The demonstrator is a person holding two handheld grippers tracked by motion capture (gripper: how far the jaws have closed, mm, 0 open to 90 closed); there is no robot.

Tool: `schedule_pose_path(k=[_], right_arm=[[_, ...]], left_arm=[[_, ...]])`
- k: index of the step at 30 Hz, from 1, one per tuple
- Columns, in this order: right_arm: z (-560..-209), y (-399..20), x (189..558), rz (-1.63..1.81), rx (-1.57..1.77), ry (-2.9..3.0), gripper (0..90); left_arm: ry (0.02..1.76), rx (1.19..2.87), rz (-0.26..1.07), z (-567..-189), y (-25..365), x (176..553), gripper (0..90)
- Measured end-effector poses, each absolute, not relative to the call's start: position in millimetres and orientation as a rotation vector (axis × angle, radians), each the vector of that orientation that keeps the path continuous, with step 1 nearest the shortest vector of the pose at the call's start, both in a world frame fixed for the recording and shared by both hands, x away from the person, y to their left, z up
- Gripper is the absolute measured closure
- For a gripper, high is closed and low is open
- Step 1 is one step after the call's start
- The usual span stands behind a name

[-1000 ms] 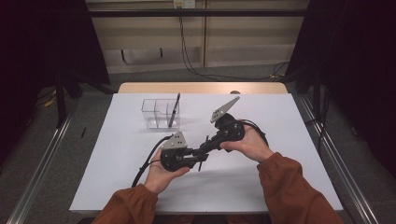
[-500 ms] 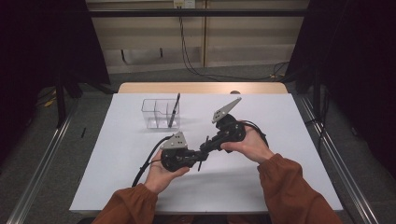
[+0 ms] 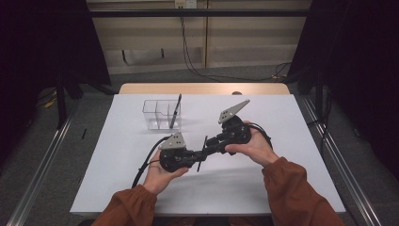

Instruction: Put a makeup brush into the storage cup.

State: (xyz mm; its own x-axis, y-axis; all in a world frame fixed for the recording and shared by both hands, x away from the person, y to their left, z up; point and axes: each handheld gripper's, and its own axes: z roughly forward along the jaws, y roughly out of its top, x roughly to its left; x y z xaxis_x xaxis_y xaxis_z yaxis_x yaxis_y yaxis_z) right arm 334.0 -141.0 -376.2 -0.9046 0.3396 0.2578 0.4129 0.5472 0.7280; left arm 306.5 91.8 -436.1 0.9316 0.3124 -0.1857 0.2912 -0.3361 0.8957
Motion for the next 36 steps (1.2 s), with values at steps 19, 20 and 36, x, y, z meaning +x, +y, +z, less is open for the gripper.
schedule_pose_path(k=[19,20,36], right_arm=[[-390,-161,333,-1.373,-0.859,-2.67,13.5],[-391,-162,333,-1.383,-0.865,-2.664,11.5],[-397,-183,320,-1.452,-0.948,-2.691,3.8]], left_arm=[[0.474,1.906,0.054,-430,108,310,85.5],[0.475,1.906,0.056,-429,109,310,85.5],[0.493,1.887,0.083,-424,119,311,85.5]])
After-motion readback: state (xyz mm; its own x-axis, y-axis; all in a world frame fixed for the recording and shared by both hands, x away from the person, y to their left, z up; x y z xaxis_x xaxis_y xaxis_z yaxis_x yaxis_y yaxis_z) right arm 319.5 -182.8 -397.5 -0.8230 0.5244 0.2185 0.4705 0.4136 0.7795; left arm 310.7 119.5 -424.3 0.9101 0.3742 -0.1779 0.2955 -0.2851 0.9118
